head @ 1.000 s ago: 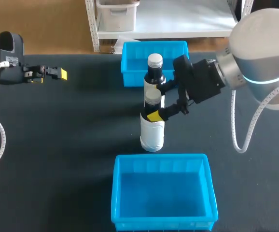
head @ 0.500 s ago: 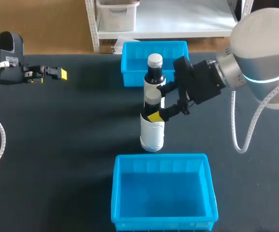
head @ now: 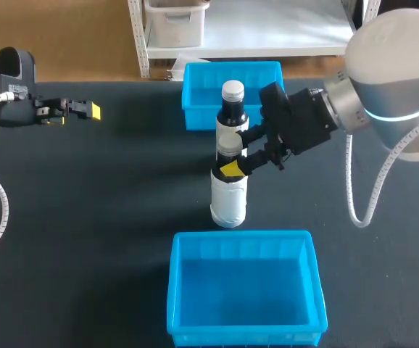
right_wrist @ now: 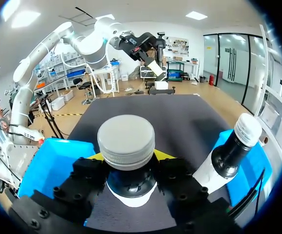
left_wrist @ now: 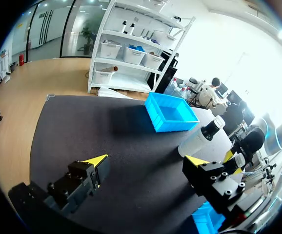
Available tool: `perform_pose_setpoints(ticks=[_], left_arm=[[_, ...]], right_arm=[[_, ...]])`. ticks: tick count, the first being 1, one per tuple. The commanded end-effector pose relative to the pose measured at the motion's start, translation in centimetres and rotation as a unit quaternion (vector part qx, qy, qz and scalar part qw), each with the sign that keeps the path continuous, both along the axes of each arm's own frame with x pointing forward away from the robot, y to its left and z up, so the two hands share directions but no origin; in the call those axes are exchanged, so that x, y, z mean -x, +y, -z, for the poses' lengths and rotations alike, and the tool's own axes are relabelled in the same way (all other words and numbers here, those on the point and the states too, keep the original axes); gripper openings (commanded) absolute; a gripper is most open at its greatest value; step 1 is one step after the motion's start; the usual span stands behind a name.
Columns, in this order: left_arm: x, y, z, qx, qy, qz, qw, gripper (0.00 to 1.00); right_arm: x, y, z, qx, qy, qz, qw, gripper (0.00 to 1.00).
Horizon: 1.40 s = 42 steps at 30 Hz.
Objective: Pick up the bottle, and place it in the far bin if it is heavy, or in the near bin if it is light.
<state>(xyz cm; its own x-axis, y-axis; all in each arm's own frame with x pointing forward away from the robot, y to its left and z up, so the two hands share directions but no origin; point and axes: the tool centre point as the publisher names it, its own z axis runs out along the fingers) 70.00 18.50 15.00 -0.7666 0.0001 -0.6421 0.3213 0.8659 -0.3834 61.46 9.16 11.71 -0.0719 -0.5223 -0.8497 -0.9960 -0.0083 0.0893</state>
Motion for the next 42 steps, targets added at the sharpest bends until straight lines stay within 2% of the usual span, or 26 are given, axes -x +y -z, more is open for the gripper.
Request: perform_pose_setpoints(ticks=[1, 7, 9, 12, 15, 42], left_arm=[[0.0, 0.0, 0.0, 0.0, 0.0, 0.0, 1.0, 1.0], [0.0, 0.0, 0.0, 0.0, 0.0, 0.0, 1.0, 1.0], [0.0, 0.0, 0.0, 0.0, 0.0, 0.0, 1.0, 1.0], [0.0, 0.0, 0.0, 0.0, 0.0, 0.0, 1.0, 1.0], [0.0, 0.0, 0.0, 0.0, 0.0, 0.0, 1.0, 1.0], [0.0, 0.0, 0.0, 0.0, 0.0, 0.0, 1.0, 1.0]], right_arm=[[0.19, -0.02, 0.1, 0.001, 0.001, -0.001, 1.0, 0.47], [0.32, 0.09, 0.21, 0.0, 0.003, -0.003, 1.0, 0.42], [0.35, 0.1, 0.24, 0.0, 0.004, -0.004, 1.0, 0.34], [0.36, 0.1, 0.26, -0.001, 0.005, -0.004, 1.0, 0.14], [0.35, 0.08, 0.27, -0.002, 0.005, -0.003, 1.0, 0.0], [-0.13, -0.12, 0.6, -0.012, 0.014, -0.004, 1.0, 0.0]])
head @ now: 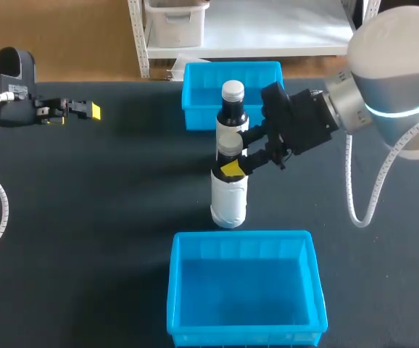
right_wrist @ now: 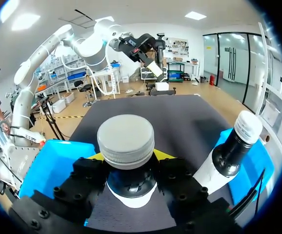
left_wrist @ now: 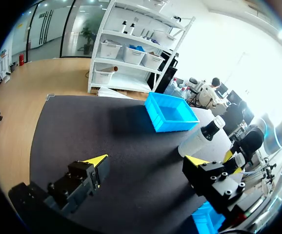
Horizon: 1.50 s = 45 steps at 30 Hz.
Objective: Pick up the bottle, and place it in the far bin if it is heavy, or in the near bin if it is light.
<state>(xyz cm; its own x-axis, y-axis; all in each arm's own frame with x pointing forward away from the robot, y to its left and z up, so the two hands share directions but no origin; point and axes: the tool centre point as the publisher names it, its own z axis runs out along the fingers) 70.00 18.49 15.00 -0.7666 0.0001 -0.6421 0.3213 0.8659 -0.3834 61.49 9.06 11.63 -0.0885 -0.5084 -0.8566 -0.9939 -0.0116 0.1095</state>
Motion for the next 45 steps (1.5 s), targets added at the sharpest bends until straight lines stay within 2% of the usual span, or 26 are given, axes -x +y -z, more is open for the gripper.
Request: perform_pose_setpoints(ticks=[1, 11, 26, 34, 45], left_arm=[[0.0, 0.0, 0.0, 0.0, 0.0, 0.0, 1.0, 1.0], [0.0, 0.0, 0.0, 0.0, 0.0, 0.0, 1.0, 1.0], [0.0, 0.0, 0.0, 0.0, 0.0, 0.0, 1.0, 1.0], [0.0, 0.0, 0.0, 0.0, 0.0, 0.0, 1.0, 1.0], [0.0, 0.0, 0.0, 0.0, 0.0, 0.0, 1.0, 1.0]], right_arm=[[-0.1, 0.0, 0.5, -0.005, 0.004, -0.003, 1.0, 0.0], [-0.4, -0.1, -0.5, -0.017, -0.004, -0.004, 1.0, 0.0], [-0.4, -1.3, -3.3, -0.003, -0.014, 0.002, 1.0, 0.0], [-1.0, -3.9, -4.4, 0.012, -0.012, 0.012, 1.0, 0.0], [-4.0, -9.8, -6.1, 0.028, -0.024, 0.045, 0.998, 0.0]])
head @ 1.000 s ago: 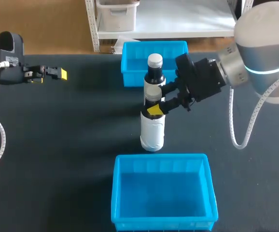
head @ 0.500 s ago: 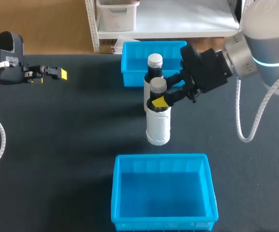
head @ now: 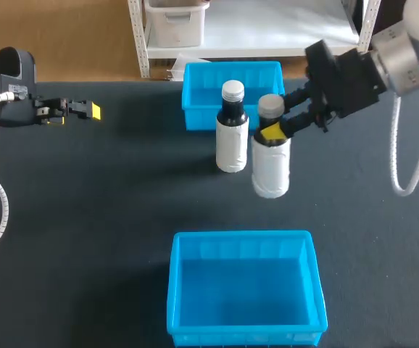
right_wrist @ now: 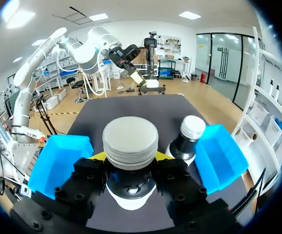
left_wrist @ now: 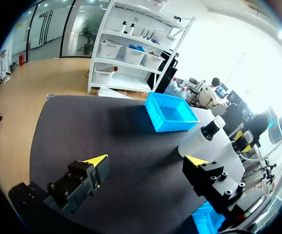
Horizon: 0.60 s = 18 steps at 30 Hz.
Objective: Pick up the bottle, and place it in the far bin if it is heavy, or in the near bin if it is light.
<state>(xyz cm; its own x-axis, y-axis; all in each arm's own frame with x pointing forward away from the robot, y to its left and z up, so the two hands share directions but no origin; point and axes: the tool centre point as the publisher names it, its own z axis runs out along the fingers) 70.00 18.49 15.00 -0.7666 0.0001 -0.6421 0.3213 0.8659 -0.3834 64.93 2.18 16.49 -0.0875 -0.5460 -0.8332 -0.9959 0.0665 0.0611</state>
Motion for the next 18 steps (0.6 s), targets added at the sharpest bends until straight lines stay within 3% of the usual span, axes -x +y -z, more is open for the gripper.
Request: perform_pose_setpoints(ticks=[1, 9, 18], left_arm=[[0.0, 0.0, 0.0, 0.0, 0.0, 0.0, 1.0, 1.0], [0.0, 0.0, 0.0, 0.0, 0.0, 0.0, 1.0, 1.0], [0.0, 0.0, 0.0, 0.0, 0.0, 0.0, 1.0, 1.0]], right_arm=[[-0.9, -3.6, -1.4, 0.002, -0.002, 0.012, 1.0, 0.0], [-4.4, -7.1, -2.1, 0.011, -0.011, 0.025, 1.0, 0.0], [-8.4, -9.0, -2.7, 0.013, -0.022, 0.025, 0.999, 0.0]])
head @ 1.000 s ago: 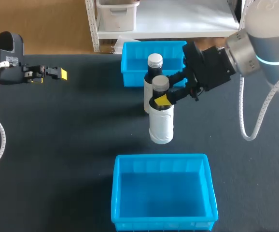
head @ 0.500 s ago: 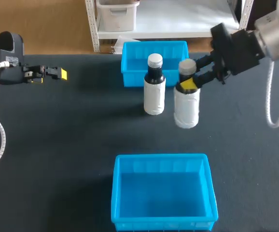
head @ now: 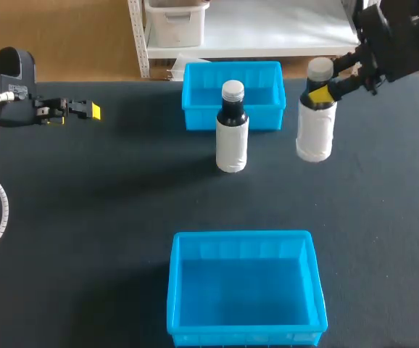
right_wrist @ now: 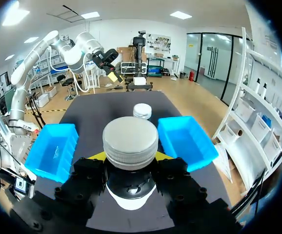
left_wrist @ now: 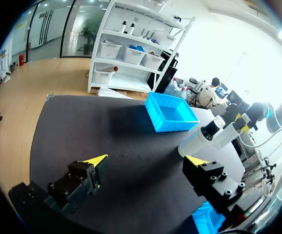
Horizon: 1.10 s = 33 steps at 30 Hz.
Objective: Pick up the bottle, and place it in the far bin if it is heavy, or in the near bin if it is light.
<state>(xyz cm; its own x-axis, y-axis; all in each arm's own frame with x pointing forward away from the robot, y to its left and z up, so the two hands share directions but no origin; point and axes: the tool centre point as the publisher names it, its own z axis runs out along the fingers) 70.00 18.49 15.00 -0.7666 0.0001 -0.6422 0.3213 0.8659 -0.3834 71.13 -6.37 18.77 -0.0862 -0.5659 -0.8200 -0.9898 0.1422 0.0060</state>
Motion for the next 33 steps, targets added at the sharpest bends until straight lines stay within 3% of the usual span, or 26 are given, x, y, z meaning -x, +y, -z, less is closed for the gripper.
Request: perform_pose_setpoints(ticks=[1, 17, 33], left_arm=[[0.0, 0.0, 0.0, 0.0, 0.0, 0.0, 1.0, 1.0], [0.0, 0.0, 0.0, 0.0, 0.0, 0.0, 1.0, 1.0], [0.0, 0.0, 0.0, 0.0, 0.0, 0.0, 1.0, 1.0]], right_arm=[[-2.7, -0.6, -0.5, -0.003, 0.003, -0.013, 1.0, 0.0], [-9.7, -0.1, -1.9, -0.011, -0.001, -0.036, 0.999, 0.0], [-15.0, 2.5, -3.9, -0.014, -0.011, -0.056, 0.998, 0.0]])
